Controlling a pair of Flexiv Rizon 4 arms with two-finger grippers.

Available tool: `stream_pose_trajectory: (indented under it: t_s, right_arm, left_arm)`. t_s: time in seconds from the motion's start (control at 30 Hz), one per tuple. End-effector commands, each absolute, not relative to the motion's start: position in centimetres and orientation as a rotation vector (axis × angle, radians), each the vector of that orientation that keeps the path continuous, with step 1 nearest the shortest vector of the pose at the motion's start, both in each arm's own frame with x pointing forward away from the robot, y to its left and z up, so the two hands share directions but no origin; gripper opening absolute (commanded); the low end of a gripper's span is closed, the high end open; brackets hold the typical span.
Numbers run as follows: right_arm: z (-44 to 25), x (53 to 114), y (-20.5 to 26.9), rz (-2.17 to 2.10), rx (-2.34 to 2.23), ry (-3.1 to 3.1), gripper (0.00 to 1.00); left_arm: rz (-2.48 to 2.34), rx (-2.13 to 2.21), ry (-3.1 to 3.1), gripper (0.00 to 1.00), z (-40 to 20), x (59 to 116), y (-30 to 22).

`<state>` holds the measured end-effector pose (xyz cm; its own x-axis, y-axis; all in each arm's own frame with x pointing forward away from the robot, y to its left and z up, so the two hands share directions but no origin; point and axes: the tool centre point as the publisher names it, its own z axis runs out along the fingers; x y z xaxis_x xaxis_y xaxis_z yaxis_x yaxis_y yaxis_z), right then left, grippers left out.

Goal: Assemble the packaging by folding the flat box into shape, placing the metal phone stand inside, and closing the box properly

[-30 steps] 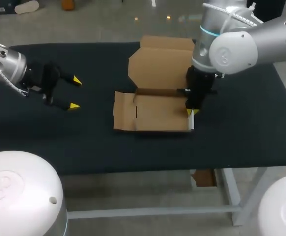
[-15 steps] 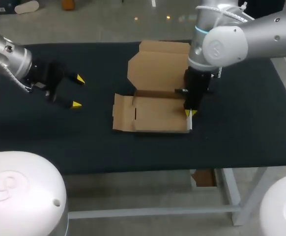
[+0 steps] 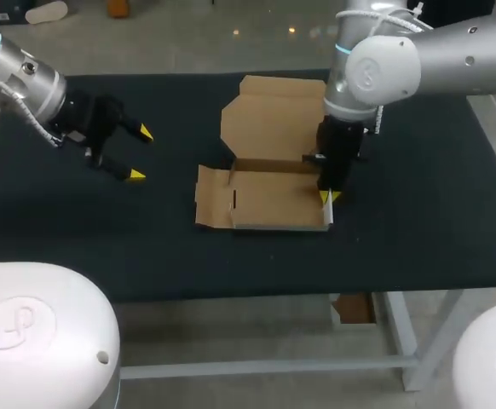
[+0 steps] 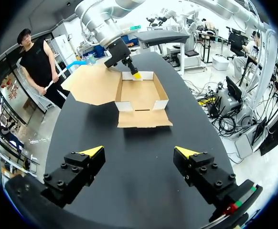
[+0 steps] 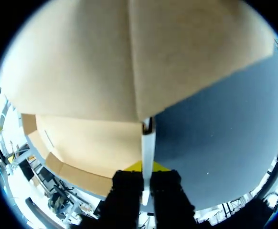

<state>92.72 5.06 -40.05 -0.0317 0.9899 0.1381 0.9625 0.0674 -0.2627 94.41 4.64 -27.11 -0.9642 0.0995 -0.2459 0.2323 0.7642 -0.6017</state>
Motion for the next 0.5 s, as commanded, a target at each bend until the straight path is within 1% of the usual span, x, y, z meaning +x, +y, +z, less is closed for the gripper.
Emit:
stream_pose_trajectory:
  t_s: [0.03,0.5]
  right_arm:
    - [-40.56,93.36,5.6,0.271,-1.893,-2.024,0.0]
    - [-41.0,93.21,5.56,0.332,-1.854,-2.007,0.0]
  left_arm:
    - [-0.979,0.265,2.767,1.0,-27.04,94.55,4.64]
    - [-0.979,0.265,2.767,1.0,-27.04,94.55,4.64]
